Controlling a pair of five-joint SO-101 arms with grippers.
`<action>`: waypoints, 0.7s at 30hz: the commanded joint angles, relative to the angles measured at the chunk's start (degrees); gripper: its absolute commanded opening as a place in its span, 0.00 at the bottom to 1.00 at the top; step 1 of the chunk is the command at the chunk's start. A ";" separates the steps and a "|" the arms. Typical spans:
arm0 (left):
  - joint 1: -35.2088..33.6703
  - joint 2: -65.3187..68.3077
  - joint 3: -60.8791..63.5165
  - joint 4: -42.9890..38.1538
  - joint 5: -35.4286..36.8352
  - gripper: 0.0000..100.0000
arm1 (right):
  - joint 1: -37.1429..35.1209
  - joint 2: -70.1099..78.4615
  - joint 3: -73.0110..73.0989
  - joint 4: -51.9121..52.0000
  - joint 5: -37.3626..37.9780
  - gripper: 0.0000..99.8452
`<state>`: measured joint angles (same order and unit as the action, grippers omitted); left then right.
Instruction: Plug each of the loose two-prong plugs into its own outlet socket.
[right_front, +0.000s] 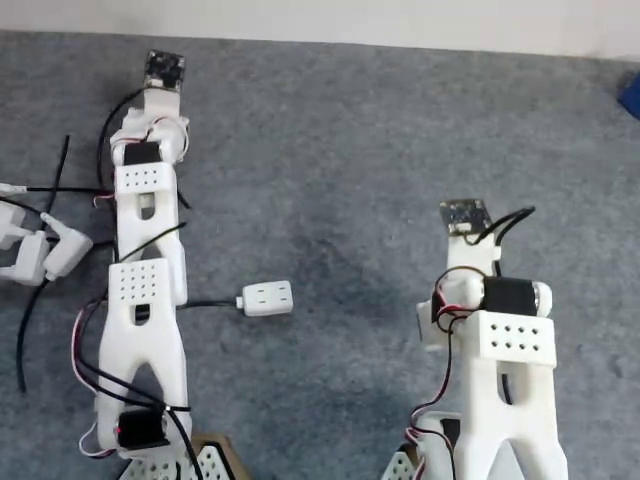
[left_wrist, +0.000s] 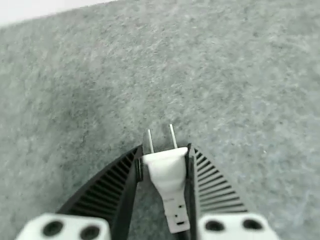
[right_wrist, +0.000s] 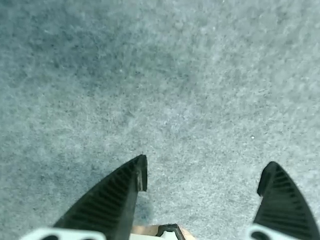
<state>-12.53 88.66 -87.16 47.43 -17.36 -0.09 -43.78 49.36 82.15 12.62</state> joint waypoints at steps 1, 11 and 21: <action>4.35 -0.92 -1.80 4.57 -2.64 0.01 | 2.15 -0.48 -0.48 -0.48 -0.44 0.34; 19.03 -20.26 -7.78 29.36 -3.69 0.01 | 23.78 -0.48 -4.35 -0.92 3.69 0.34; 43.12 -33.80 -6.11 54.86 1.49 0.01 | 40.40 0.04 -3.91 -6.11 7.30 0.34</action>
<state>25.89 60.09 -92.70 99.74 -20.00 37.10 -43.78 47.69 77.14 17.71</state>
